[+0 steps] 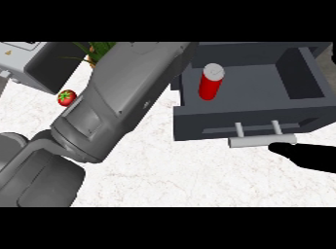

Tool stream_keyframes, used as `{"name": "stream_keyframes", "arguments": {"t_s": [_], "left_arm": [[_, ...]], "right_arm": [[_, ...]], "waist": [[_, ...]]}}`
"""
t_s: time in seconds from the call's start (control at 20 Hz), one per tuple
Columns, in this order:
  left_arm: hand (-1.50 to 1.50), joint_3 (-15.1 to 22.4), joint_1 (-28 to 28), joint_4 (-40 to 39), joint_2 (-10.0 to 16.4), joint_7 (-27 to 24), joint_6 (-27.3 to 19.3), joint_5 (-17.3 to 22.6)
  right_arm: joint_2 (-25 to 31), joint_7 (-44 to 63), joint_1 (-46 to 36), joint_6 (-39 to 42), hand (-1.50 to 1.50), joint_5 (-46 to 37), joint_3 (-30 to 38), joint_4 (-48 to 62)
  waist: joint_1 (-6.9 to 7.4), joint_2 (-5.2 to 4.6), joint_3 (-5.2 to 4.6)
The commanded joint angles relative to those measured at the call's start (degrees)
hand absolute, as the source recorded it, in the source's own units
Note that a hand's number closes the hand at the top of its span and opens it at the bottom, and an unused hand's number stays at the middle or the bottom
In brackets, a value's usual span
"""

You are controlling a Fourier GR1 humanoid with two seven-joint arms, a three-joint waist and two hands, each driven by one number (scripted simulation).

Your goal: Pick up the can, place it into the drawer and close the drawer

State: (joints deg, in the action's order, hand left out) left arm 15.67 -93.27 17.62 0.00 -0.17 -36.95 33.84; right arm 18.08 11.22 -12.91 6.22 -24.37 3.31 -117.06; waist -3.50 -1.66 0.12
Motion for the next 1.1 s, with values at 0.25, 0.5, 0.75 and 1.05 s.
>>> {"name": "stream_keyframes", "arguments": {"t_s": [0.25, 0.5, 0.75, 1.05], "left_arm": [[-1.5, 0.1, -1.3, -2.4, 0.0, -1.2, 0.7, -0.6], [-1.5, -0.3, -1.5, -1.7, 0.0, -0.3, 2.0, -0.8], [-1.5, -1.8, 1.3, 0.4, 2.8, -0.4, 4.1, -0.9], [-1.5, -1.0, 1.4, 1.2, 4.0, 1.7, 2.3, -2.9]], "right_arm": [[-0.8, -4.2, -9.6, -5.4, -1.5, -16.7, -8.8, 18.7], [-1.9, -9.2, -10.2, -11.8, -1.5, -25.1, -11.8, 31.1], [-4.1, -12.8, -15.7, -18.4, -1.5, -28.8, -11.1, 44.2], [-9.9, -12.6, -23.6, -29.0, -1.5, -35.4, -11.3, 60.4]], "waist": [[2.67, 0.27, -0.04], [3.15, 0.63, -0.02], [4.46, 1.08, -0.07], [5.41, 1.03, -0.06]]}}
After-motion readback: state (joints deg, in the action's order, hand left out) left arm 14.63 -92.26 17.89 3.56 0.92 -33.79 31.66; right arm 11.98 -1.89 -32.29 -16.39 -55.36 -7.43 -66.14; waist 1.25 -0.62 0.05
